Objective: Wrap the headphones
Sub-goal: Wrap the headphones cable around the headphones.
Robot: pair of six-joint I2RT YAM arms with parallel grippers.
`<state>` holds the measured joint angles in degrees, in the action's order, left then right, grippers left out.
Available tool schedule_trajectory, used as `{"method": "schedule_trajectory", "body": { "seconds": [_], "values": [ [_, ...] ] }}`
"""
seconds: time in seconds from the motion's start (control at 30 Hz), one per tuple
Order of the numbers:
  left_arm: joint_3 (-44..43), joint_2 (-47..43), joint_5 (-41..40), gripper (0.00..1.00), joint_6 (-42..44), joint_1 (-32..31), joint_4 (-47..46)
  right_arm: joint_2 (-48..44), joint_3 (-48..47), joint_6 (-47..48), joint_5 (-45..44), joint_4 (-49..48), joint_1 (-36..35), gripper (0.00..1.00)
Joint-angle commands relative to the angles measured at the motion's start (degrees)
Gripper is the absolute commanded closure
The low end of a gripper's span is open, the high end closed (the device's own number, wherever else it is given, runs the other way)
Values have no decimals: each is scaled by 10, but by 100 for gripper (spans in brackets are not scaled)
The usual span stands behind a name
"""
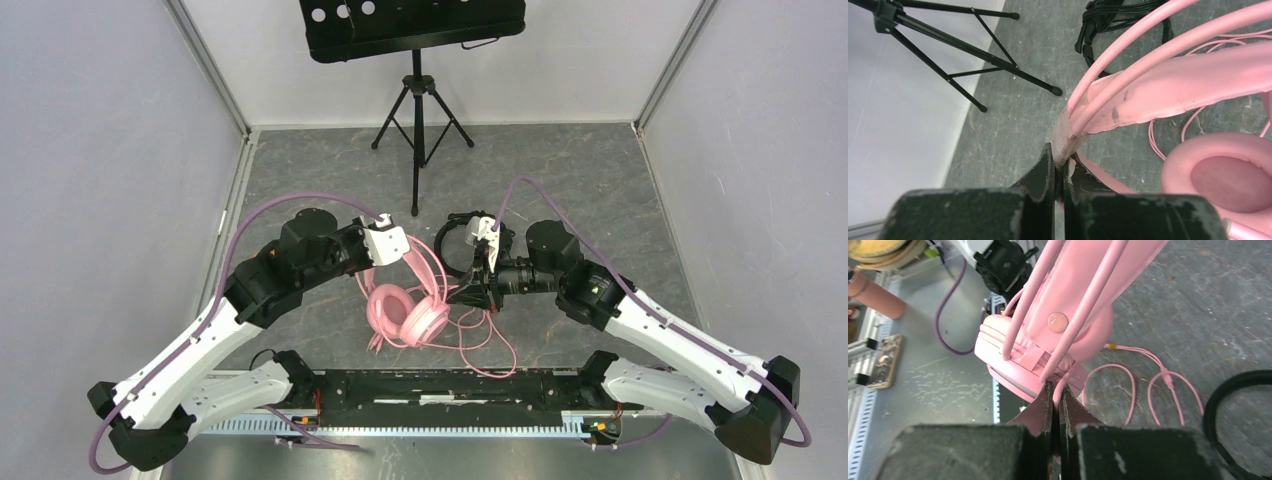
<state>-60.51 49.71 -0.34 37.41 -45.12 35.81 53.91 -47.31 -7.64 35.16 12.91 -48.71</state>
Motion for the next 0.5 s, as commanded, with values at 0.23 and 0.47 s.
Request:
{"method": "schedule_trajectory", "body": {
  "seconds": [0.23,0.47],
  "values": [
    [25,-6,-87,98,82,5,-53,-34,61,-176,146,-250,2,97],
    [30,-6,-104,98,14,5,-68,-33,145,-332,162,-493,2,85]
  ]
}}
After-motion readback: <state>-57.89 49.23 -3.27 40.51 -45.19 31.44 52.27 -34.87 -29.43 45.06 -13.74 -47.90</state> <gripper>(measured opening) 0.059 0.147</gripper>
